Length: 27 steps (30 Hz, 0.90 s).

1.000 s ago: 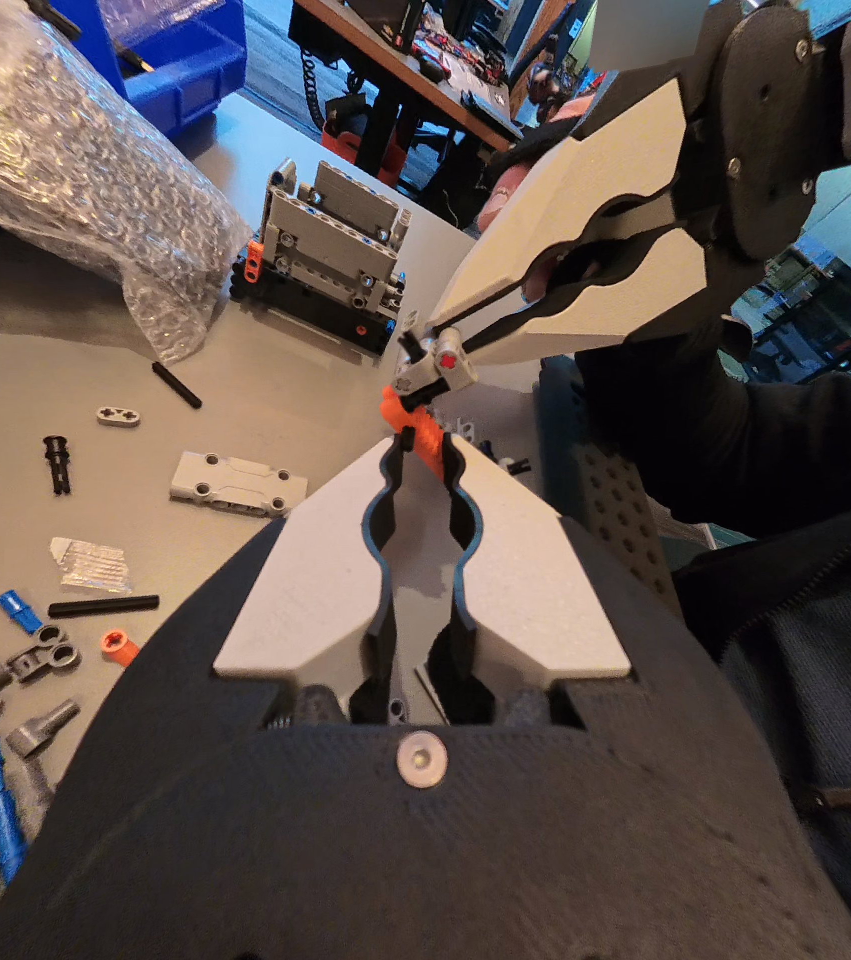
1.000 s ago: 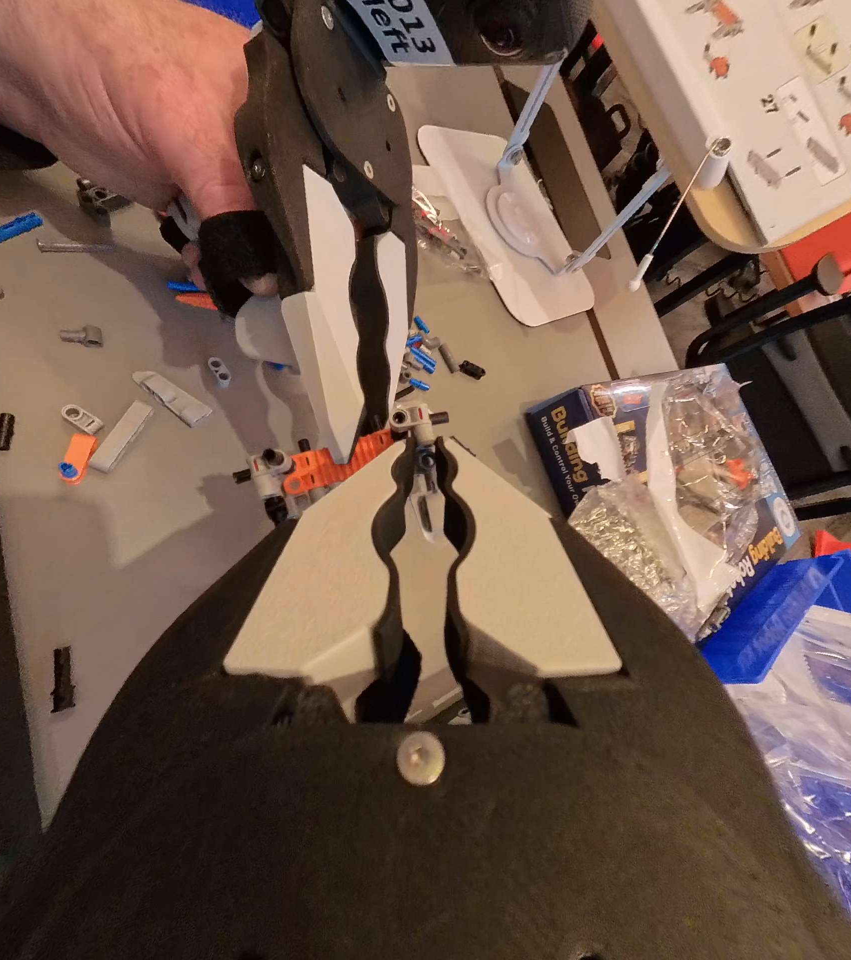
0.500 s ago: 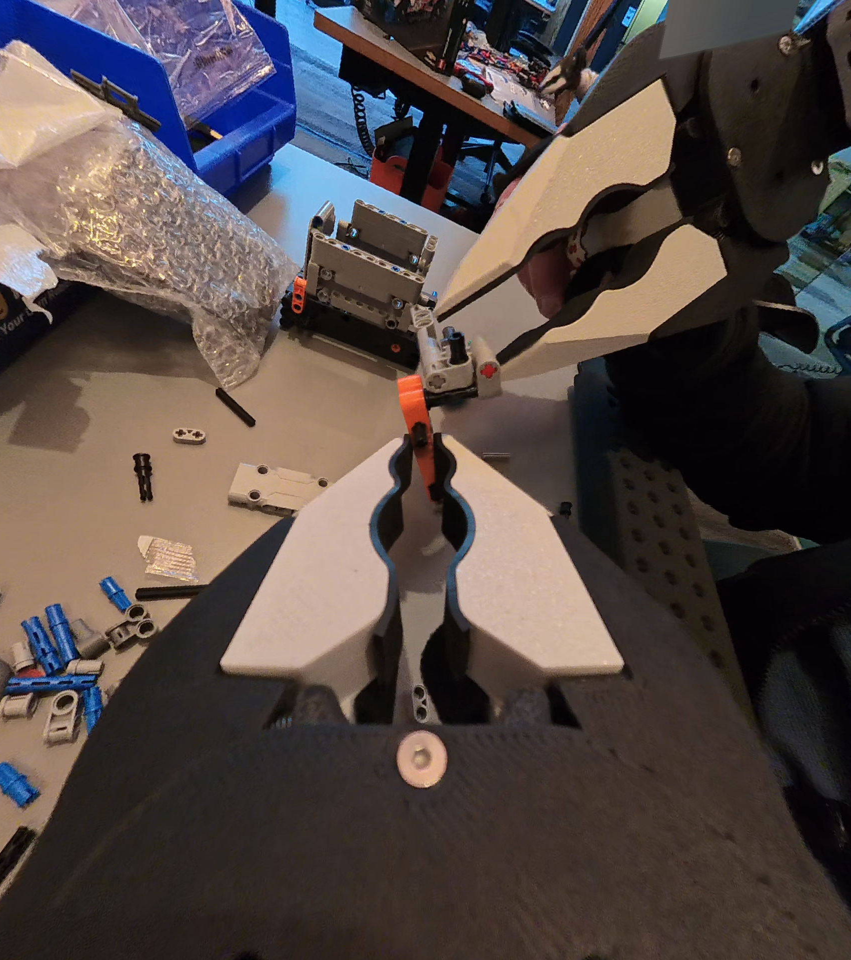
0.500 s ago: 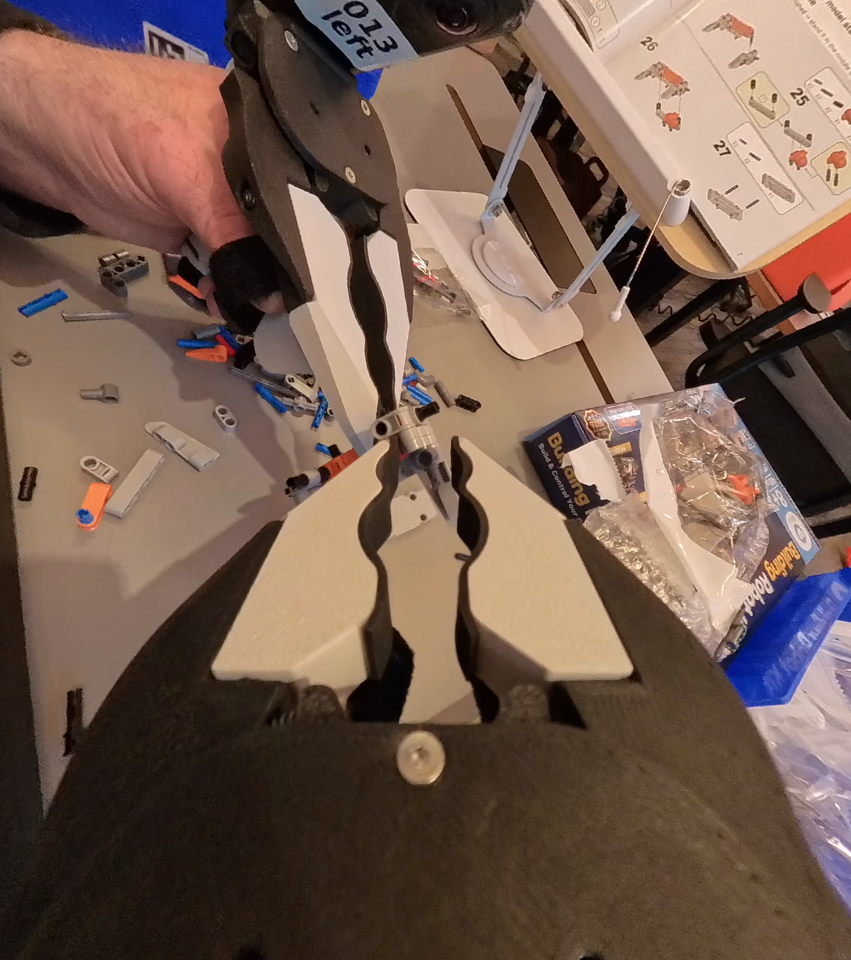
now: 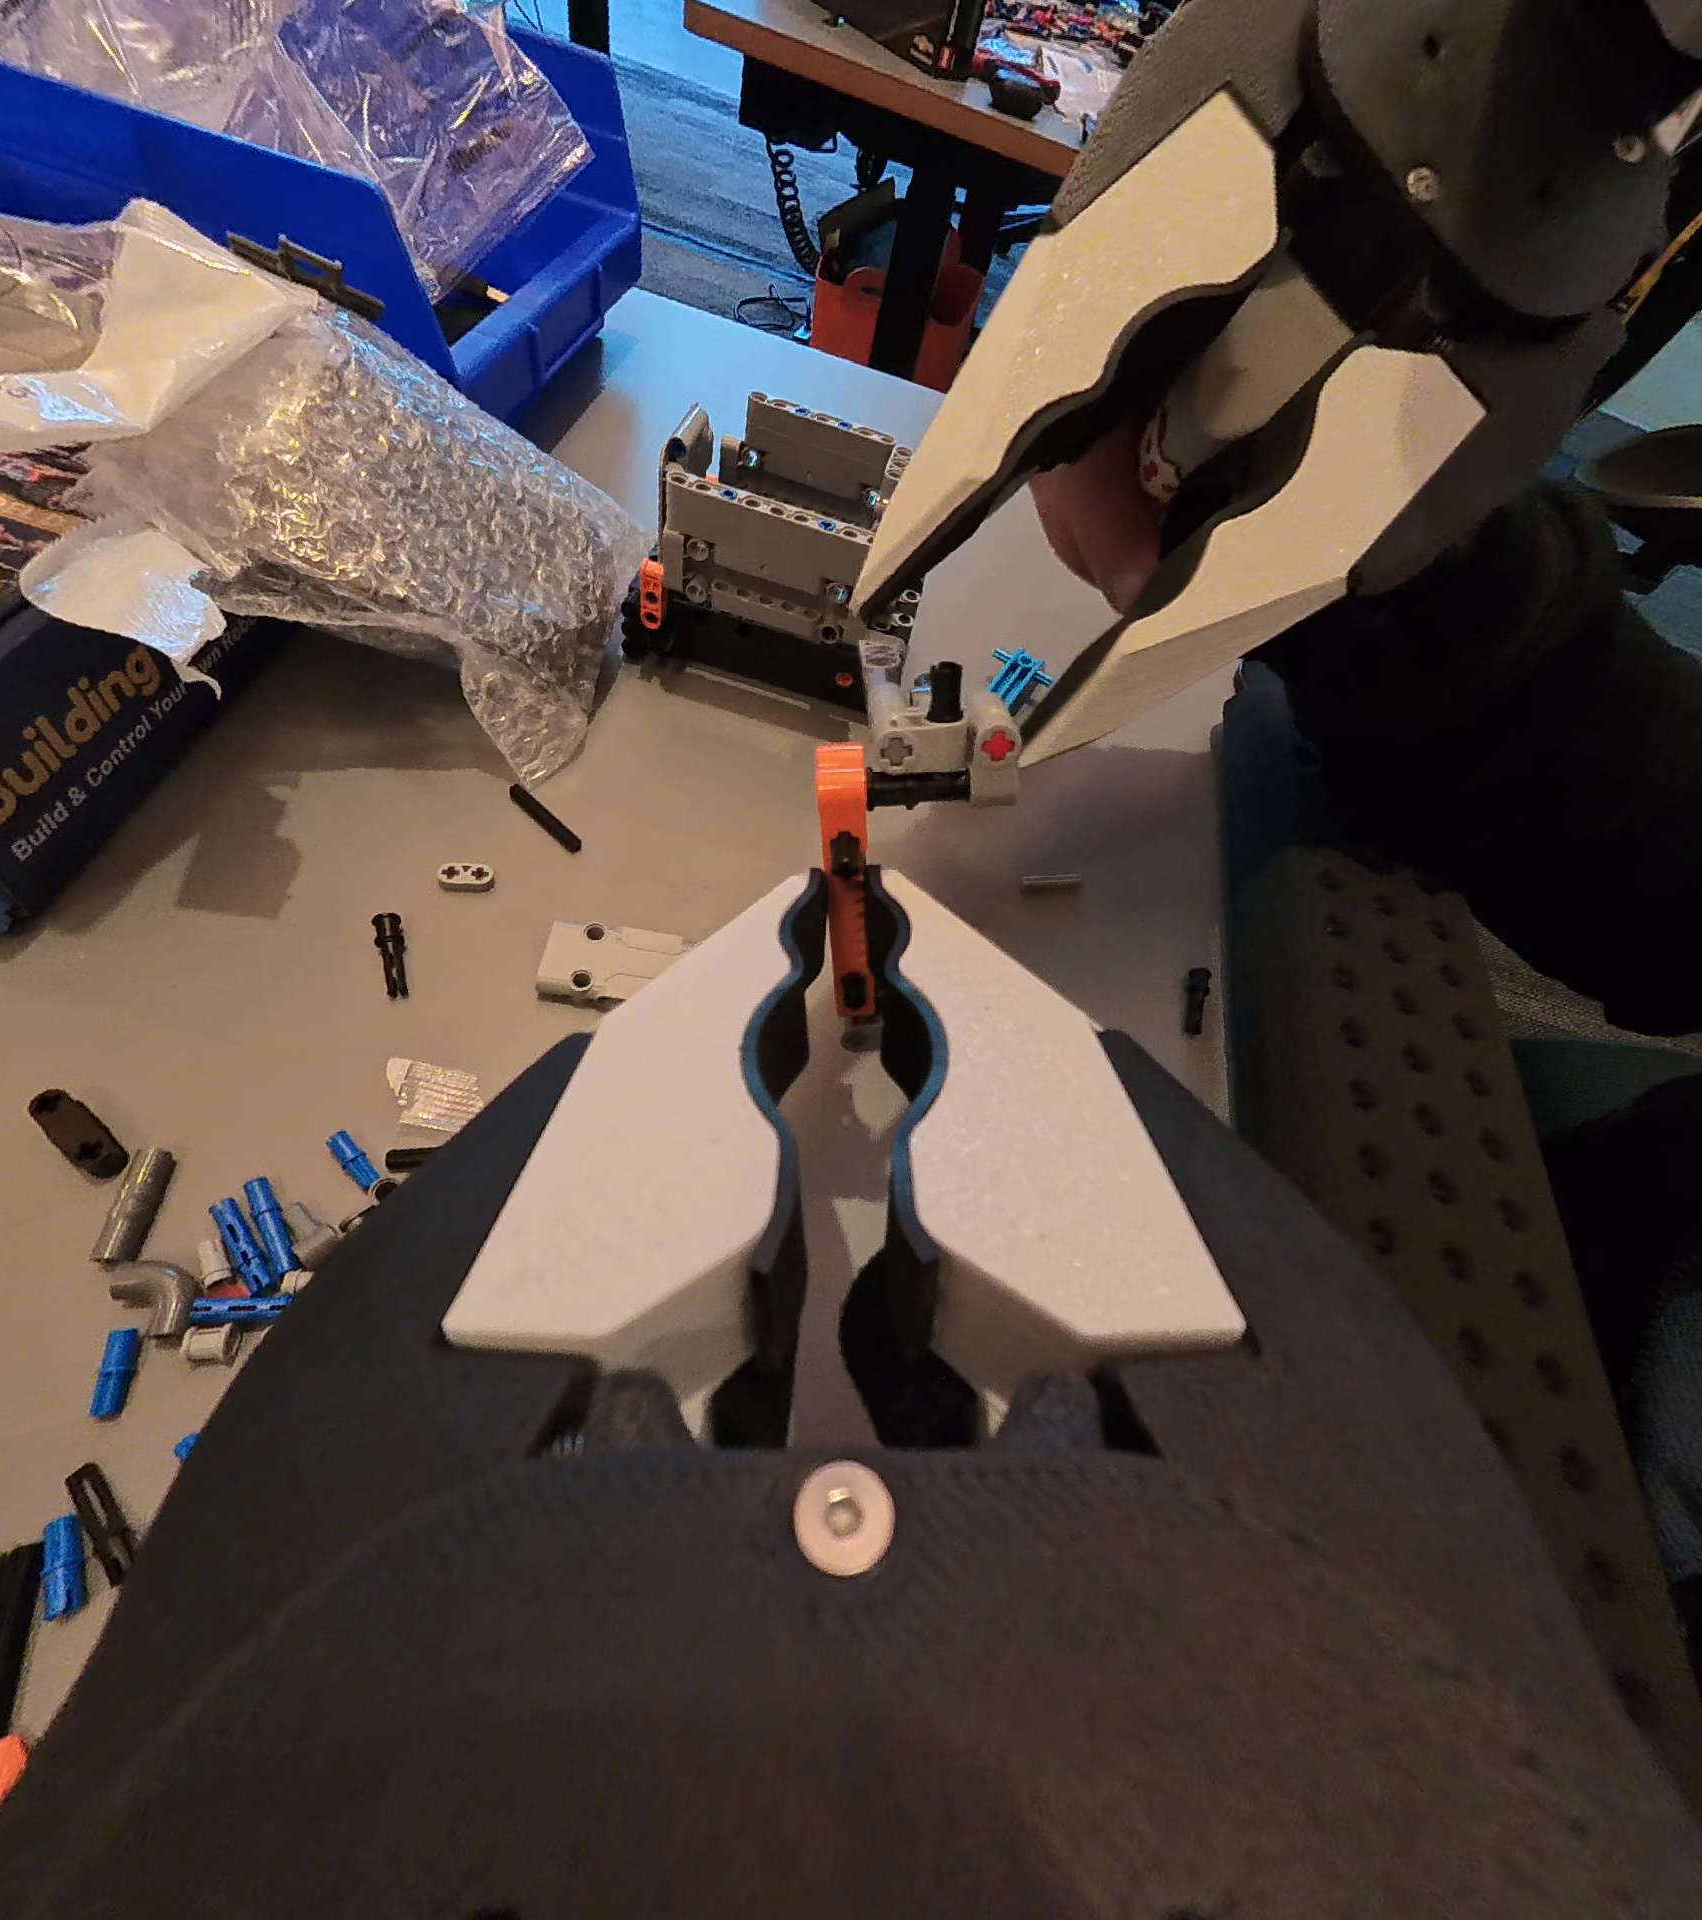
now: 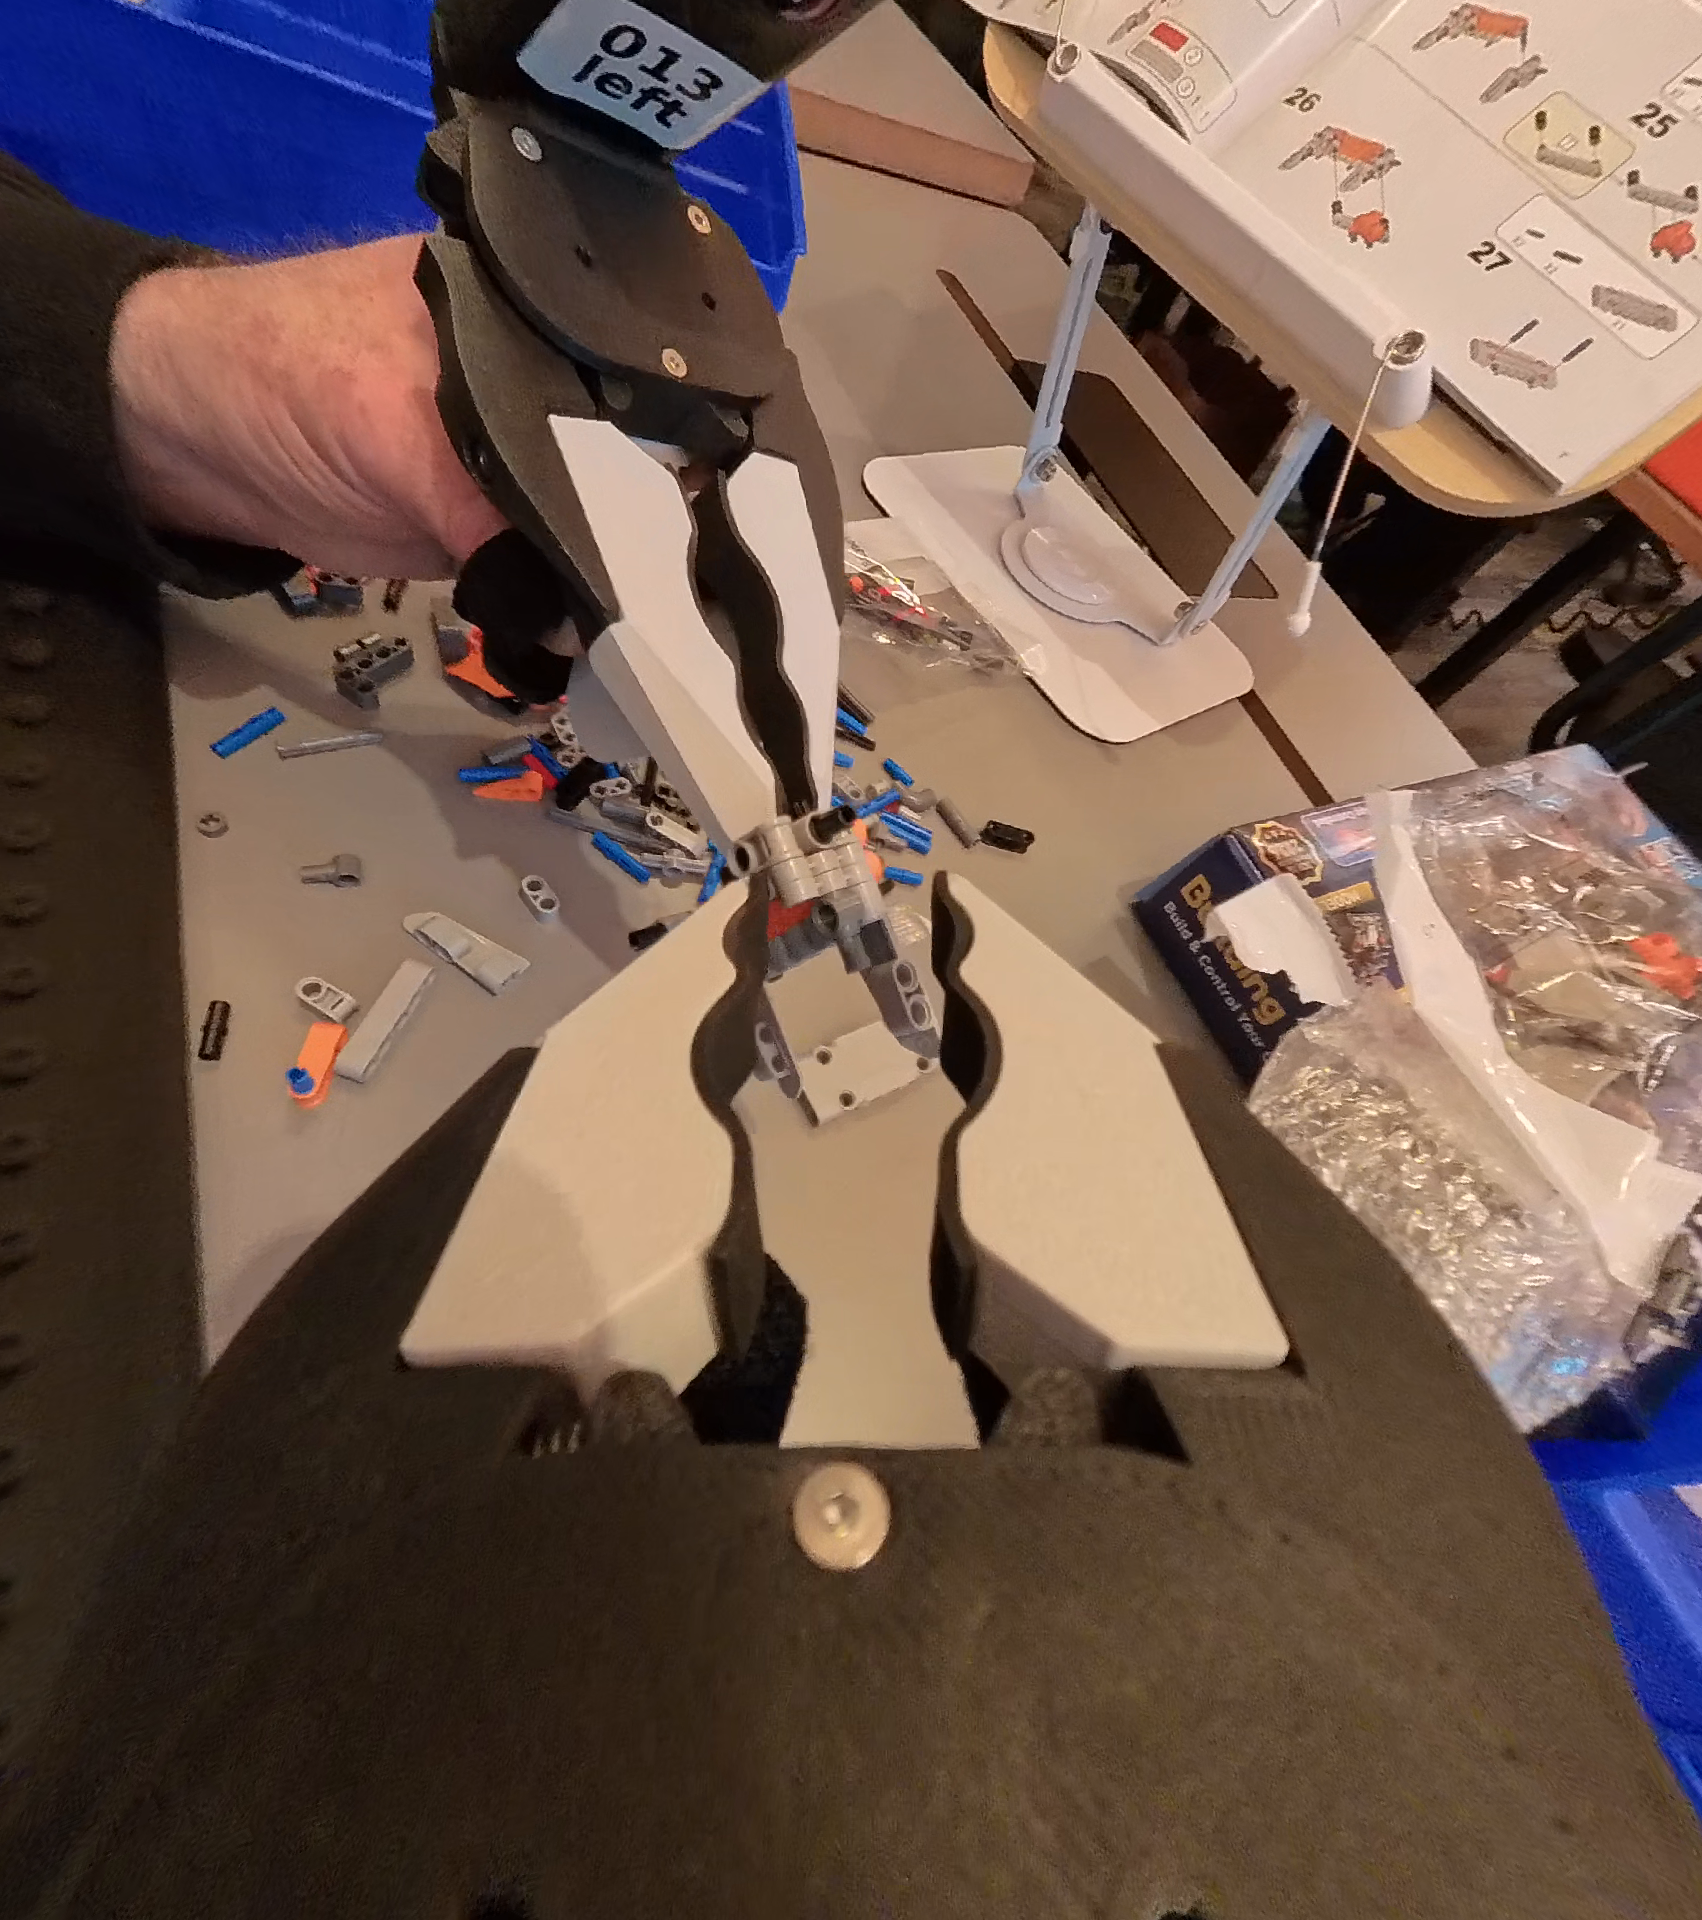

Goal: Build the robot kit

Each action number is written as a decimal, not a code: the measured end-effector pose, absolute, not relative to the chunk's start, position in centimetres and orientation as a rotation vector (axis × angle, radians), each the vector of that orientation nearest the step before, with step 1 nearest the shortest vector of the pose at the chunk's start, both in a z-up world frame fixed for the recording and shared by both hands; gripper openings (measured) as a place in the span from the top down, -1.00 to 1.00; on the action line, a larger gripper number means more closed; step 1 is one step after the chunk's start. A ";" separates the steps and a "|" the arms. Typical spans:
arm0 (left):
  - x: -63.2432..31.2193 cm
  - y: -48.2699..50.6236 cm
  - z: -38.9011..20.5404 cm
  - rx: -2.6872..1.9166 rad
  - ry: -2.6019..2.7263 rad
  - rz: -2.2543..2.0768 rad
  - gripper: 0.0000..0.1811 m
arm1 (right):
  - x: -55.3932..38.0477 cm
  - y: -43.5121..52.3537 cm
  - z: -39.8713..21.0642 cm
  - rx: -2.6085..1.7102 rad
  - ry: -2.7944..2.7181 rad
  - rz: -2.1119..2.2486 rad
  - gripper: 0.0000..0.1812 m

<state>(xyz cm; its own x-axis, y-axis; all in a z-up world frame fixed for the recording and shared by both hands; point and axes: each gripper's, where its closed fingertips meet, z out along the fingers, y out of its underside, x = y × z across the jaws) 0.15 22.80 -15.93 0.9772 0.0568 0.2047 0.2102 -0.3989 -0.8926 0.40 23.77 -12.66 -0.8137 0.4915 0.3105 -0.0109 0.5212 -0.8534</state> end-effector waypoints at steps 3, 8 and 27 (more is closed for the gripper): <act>0.2 22.6 -16.2 -2.002 -0.176 -0.171 0.96 | 0.7 23.7 -12.7 -0.417 -2.269 1.347 0.64; 0.4 22.5 -16.4 -2.014 -0.162 -0.207 0.96 | 1.1 23.7 -12.8 -0.460 -2.318 1.488 0.60; 2.5 22.7 -16.6 -2.107 0.059 -0.063 0.96 | 3.1 22.4 -14.2 -0.400 -2.480 1.600 0.65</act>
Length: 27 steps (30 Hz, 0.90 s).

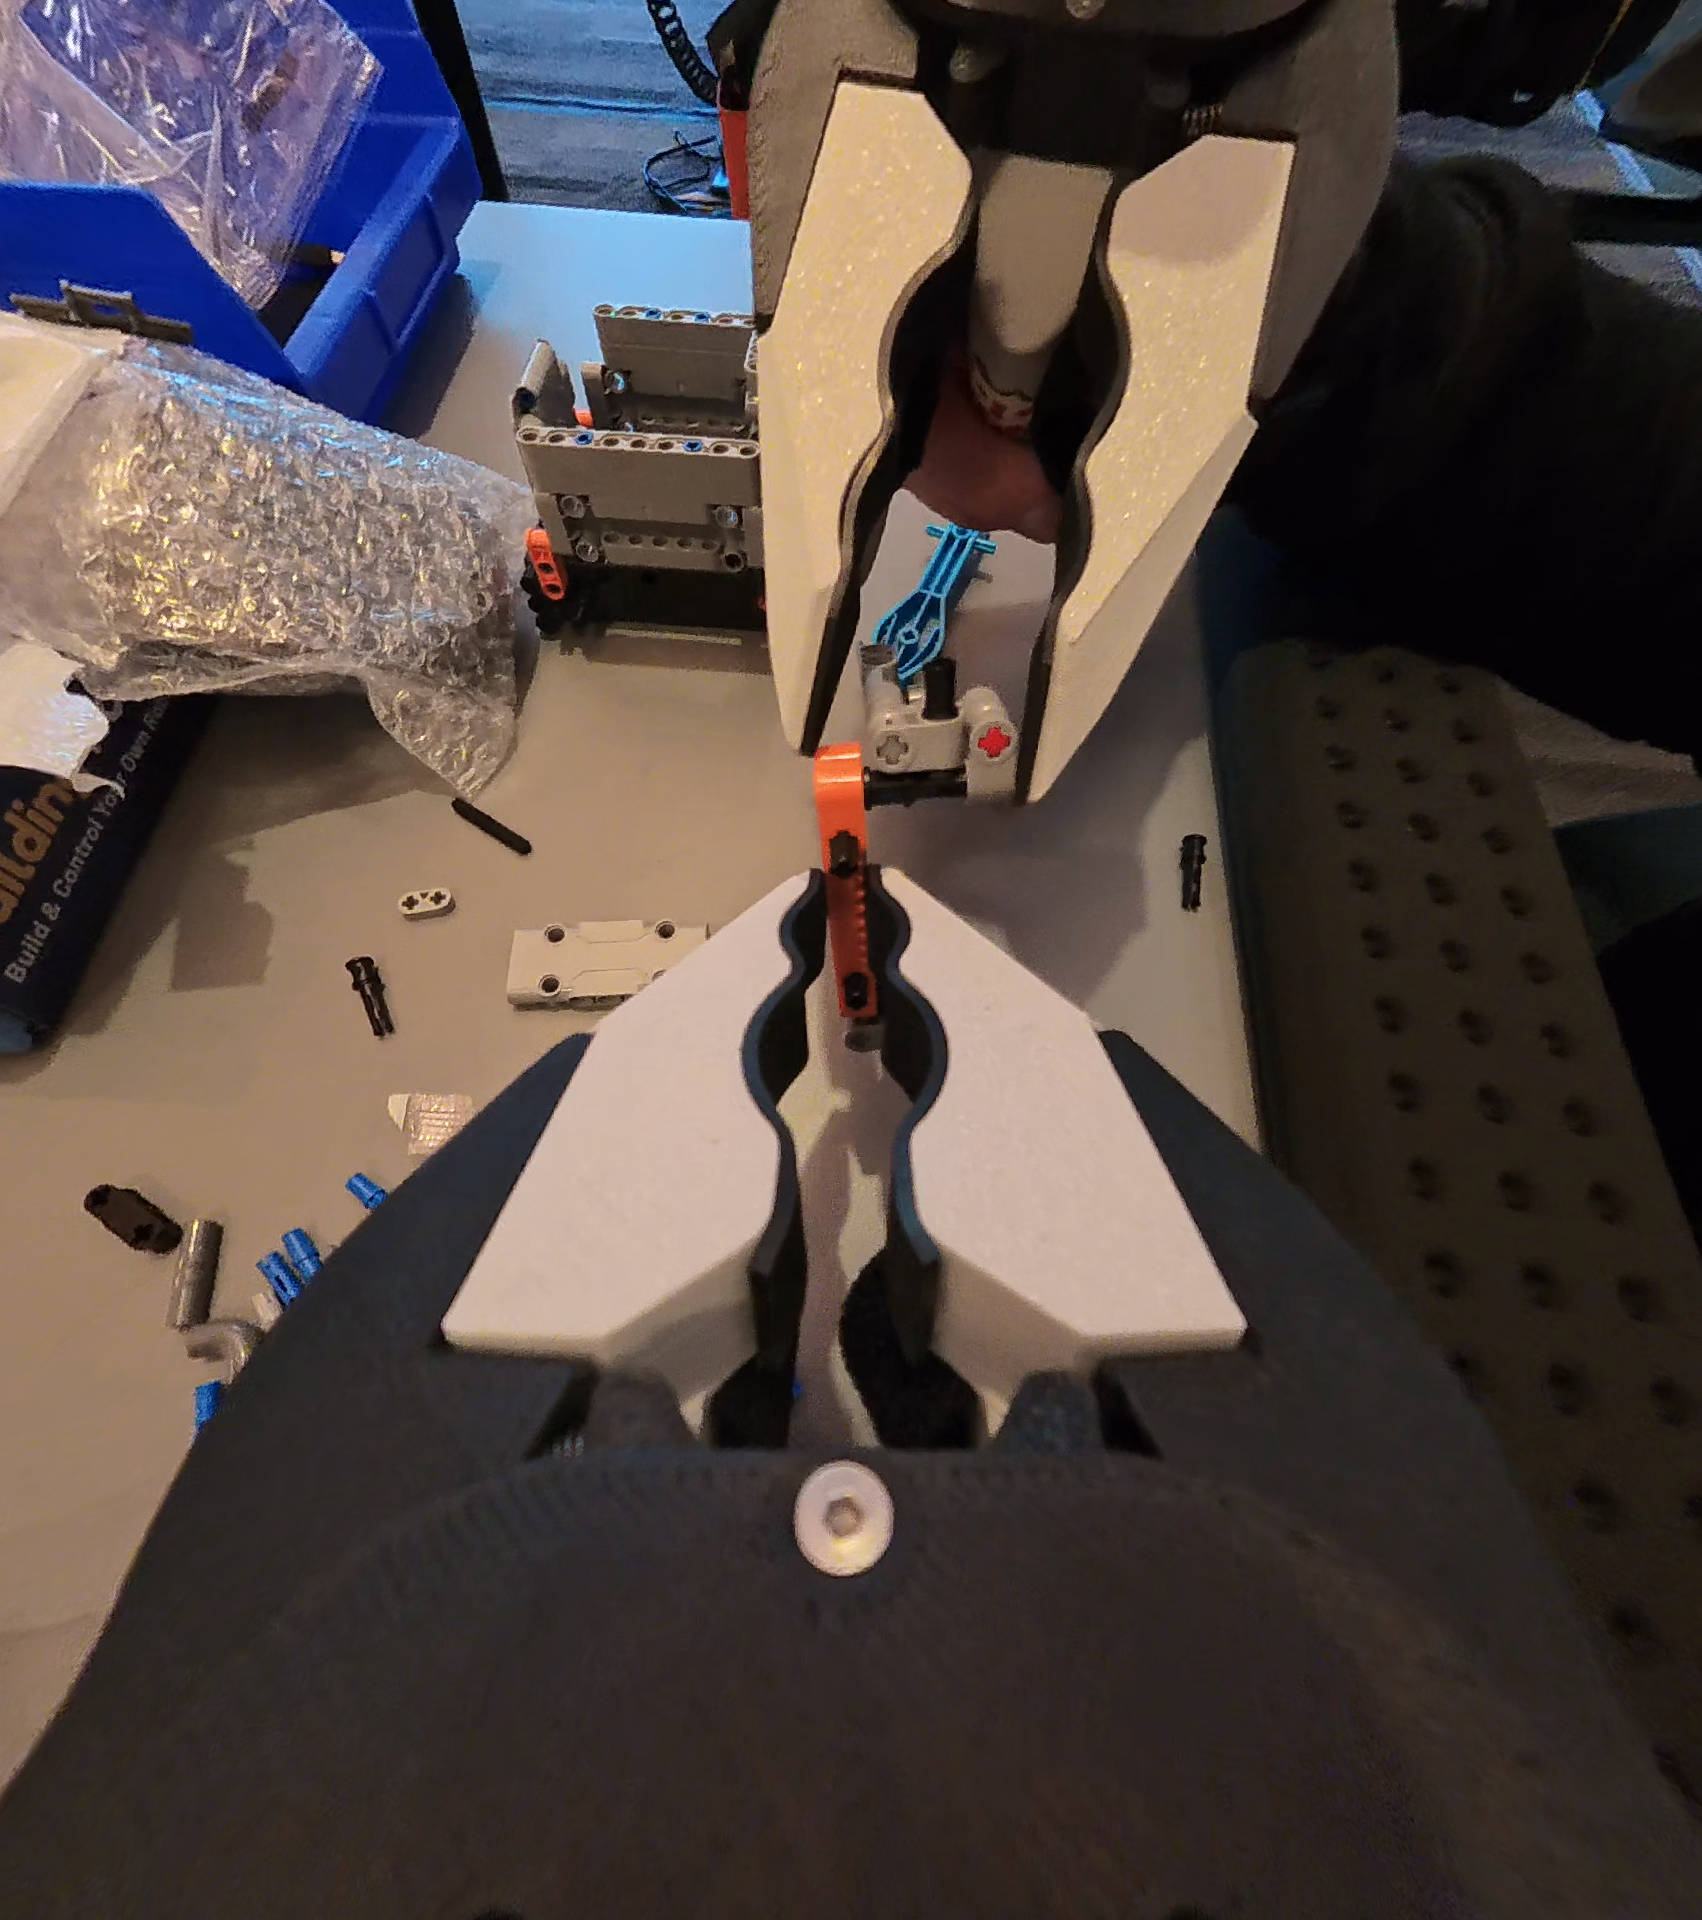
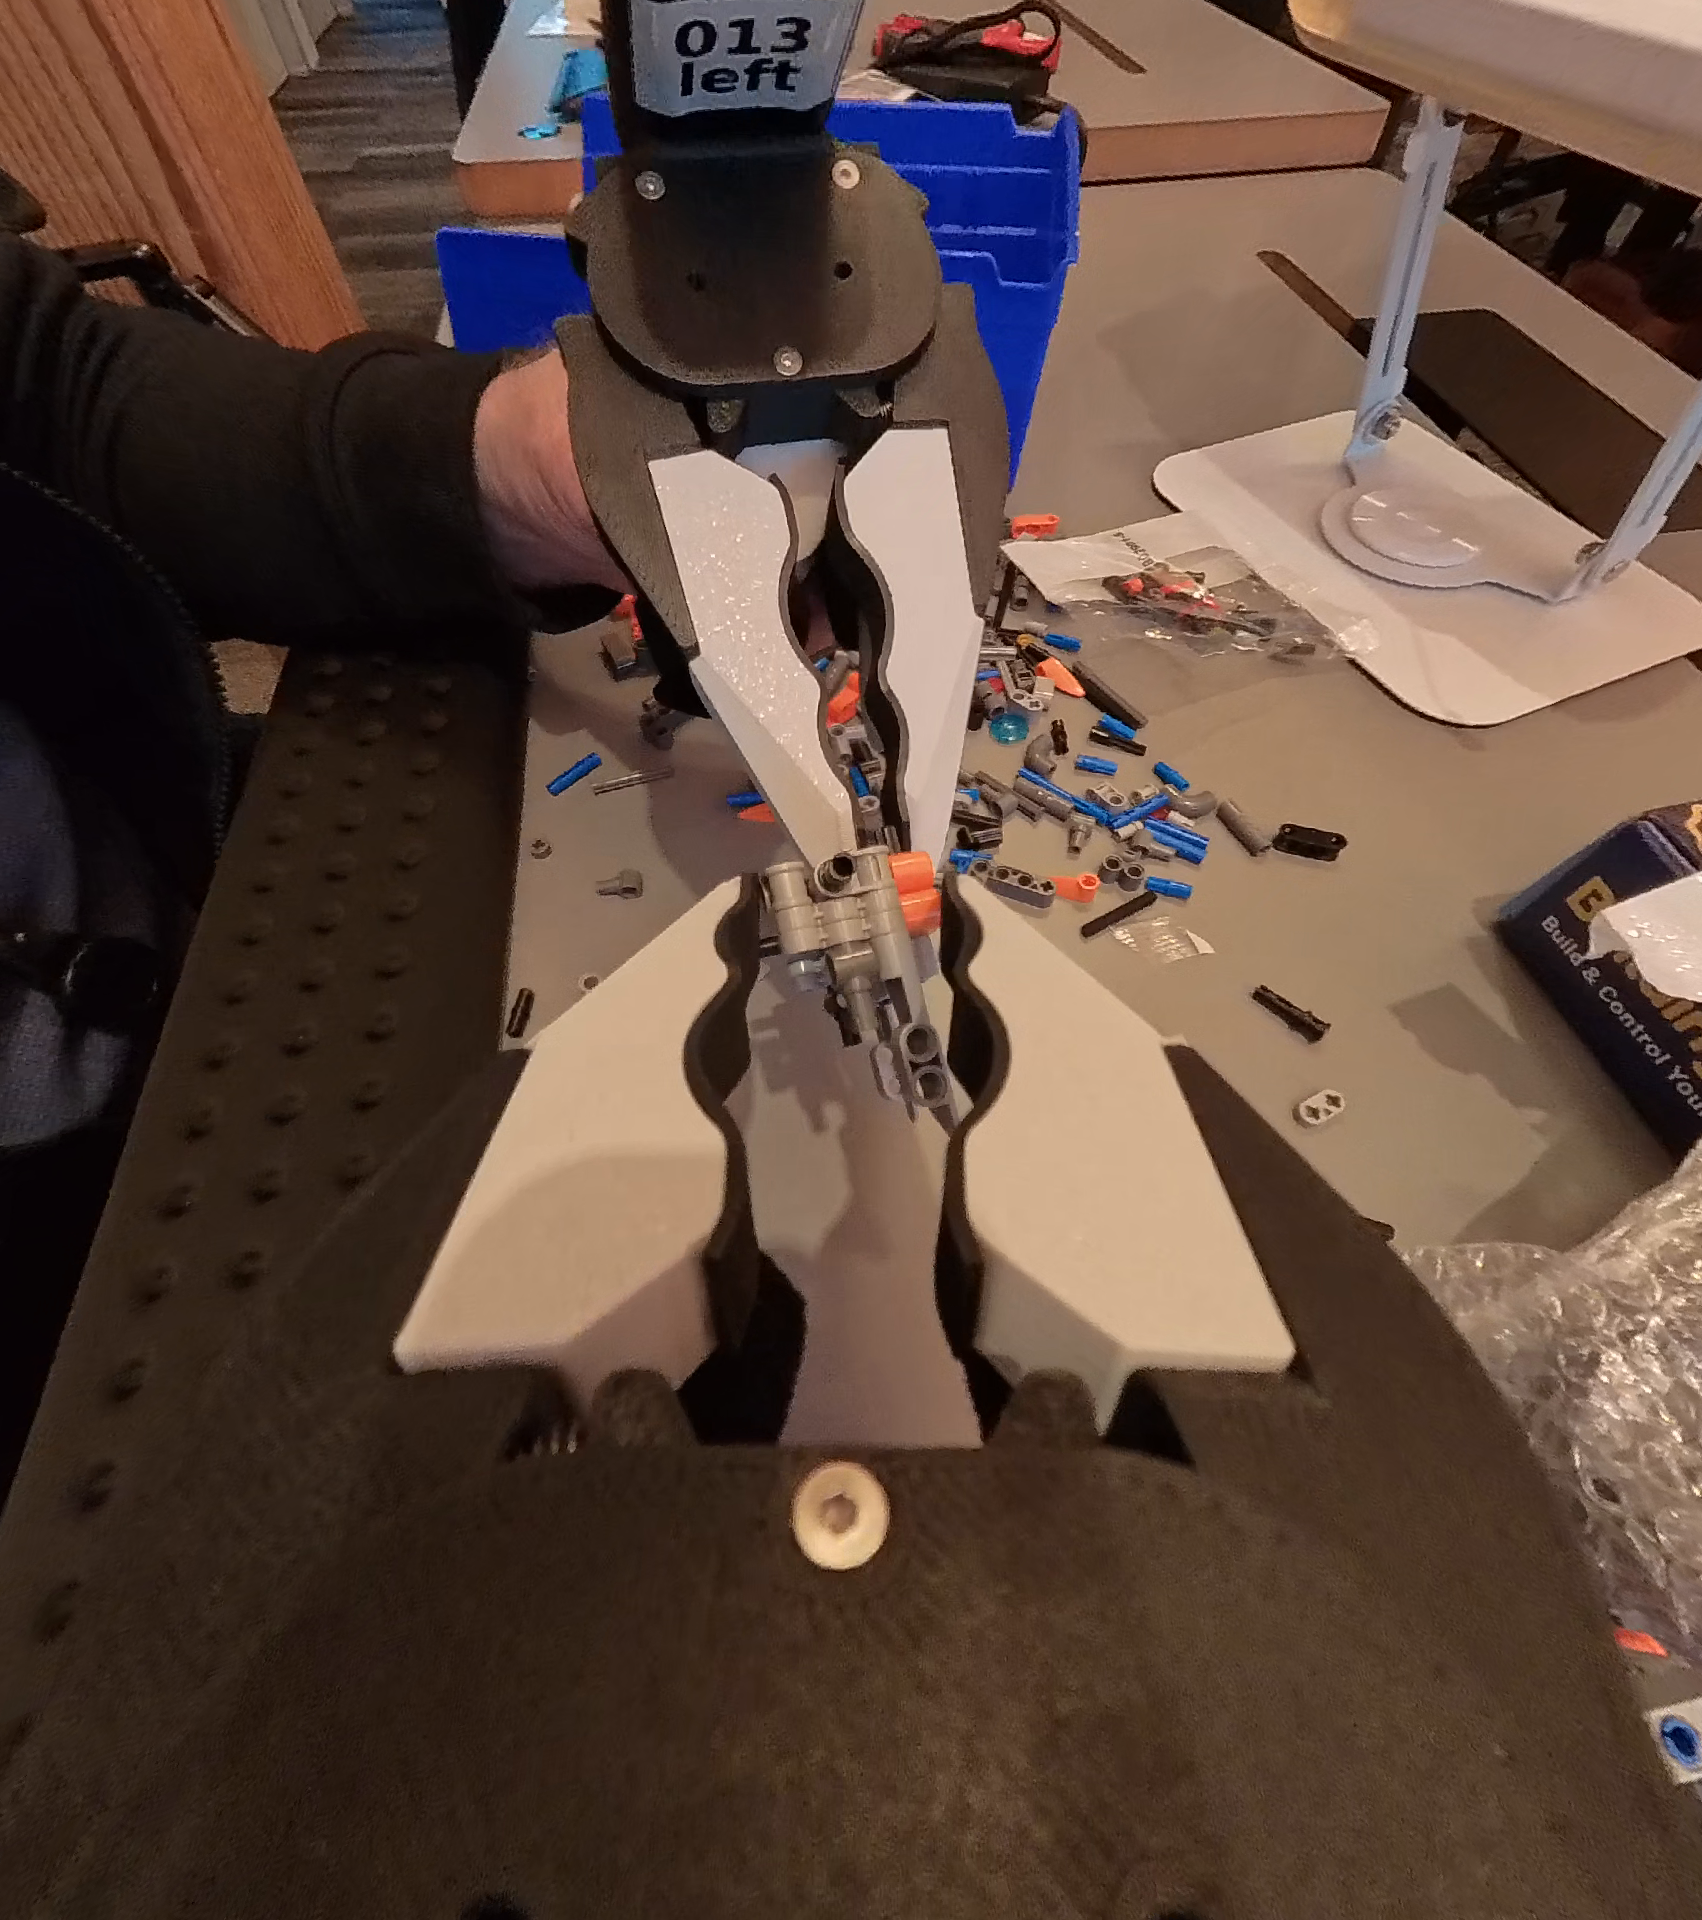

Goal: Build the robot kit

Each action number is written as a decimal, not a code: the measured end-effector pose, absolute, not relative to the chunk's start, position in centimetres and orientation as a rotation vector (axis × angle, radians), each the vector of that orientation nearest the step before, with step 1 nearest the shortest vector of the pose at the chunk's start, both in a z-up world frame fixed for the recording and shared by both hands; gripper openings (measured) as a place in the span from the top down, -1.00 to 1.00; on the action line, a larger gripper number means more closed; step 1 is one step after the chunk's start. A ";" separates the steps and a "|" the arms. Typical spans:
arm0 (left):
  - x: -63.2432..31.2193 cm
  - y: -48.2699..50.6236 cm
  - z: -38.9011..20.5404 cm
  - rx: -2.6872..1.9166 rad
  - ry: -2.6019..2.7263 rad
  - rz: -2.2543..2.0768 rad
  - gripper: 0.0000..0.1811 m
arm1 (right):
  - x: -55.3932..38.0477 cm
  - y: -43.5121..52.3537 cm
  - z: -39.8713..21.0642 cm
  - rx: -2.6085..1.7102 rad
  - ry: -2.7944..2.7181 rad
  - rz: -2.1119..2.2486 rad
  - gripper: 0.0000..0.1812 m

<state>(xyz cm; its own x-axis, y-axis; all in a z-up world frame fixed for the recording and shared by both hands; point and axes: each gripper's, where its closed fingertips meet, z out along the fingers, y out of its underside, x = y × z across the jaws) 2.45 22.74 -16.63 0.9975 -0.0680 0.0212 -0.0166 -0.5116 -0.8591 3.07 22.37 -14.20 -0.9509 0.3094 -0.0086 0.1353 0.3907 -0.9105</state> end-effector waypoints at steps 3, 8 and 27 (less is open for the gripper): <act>2.8 22.8 -16.5 -2.109 0.095 -0.037 0.96 | 3.4 22.3 -14.1 -0.374 -2.482 1.629 0.65; 3.4 22.8 -16.1 -2.110 0.155 0.007 0.96 | 4.1 22.2 -14.2 -0.369 -2.533 1.683 0.59; 4.4 23.0 -16.4 -2.144 0.178 0.019 0.96 | 5.2 22.0 -14.0 -0.277 -2.562 1.720 0.67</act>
